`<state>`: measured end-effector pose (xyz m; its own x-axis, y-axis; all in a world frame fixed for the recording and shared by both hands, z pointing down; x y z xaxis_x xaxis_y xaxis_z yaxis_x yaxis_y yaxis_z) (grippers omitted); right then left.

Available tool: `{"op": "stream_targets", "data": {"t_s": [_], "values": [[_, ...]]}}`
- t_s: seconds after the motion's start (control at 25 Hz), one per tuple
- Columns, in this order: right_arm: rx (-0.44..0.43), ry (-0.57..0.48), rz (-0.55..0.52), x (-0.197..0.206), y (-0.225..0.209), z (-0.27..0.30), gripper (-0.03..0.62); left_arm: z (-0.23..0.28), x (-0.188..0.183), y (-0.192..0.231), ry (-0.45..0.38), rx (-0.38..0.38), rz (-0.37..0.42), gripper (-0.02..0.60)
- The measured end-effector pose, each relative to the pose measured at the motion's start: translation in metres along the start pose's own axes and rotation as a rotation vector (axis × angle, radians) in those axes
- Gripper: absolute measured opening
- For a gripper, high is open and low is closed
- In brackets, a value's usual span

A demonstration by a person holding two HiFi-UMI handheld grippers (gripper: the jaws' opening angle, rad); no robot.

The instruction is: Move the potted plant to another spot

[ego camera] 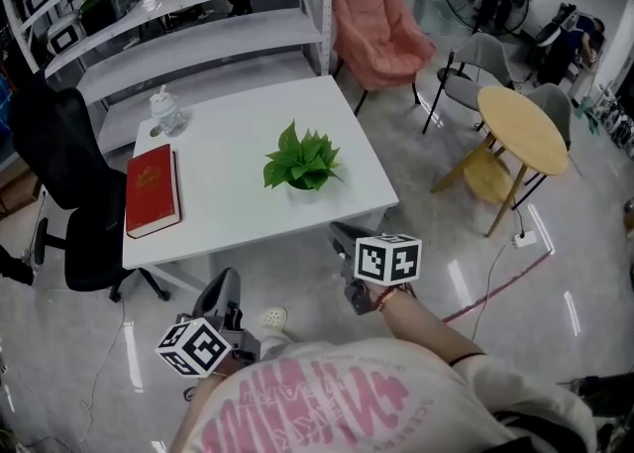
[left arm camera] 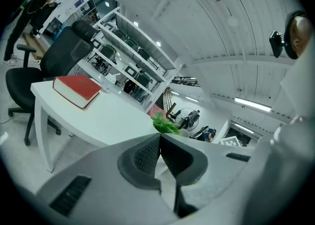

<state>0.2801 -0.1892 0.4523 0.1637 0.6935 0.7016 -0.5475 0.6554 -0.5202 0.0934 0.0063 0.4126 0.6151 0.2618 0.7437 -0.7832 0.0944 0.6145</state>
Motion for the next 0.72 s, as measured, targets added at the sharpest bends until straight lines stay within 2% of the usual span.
{"op": "stream_targets", "data": {"t_s": [0.24,0.48,0.56,0.72], "values": [[-0.05,-0.024,-0.065,-0.01,0.023,-0.016,0.008,0.006,-0.011,-0.019,-0.027,0.027,0.03,0.003],[-0.003,-0.148,-0.224,-0.034,0.043,-0.031,0.008,0.024,-0.024,-0.041,-0.042,0.064,0.09,0.003],[0.037,-0.183,-0.273,-0.04,0.046,-0.037,0.008,0.024,-0.027,-0.044,-0.052,0.04,0.129,0.003],[0.105,-0.239,-0.34,-0.047,0.047,-0.047,0.008,0.021,-0.033,-0.04,-0.074,-0.083,0.223,0.003]]}}
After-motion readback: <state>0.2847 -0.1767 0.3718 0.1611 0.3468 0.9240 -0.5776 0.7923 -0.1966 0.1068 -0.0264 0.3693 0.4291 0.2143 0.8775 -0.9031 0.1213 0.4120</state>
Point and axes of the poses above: the fingertips, and each gripper's own axes: z forward along the fingers, y to its left, x out of its underside, the point moved 5 cm from there along -z, backward along the fingers, and after that the axes turned 7 degrees about y, right-handed, at the moved point
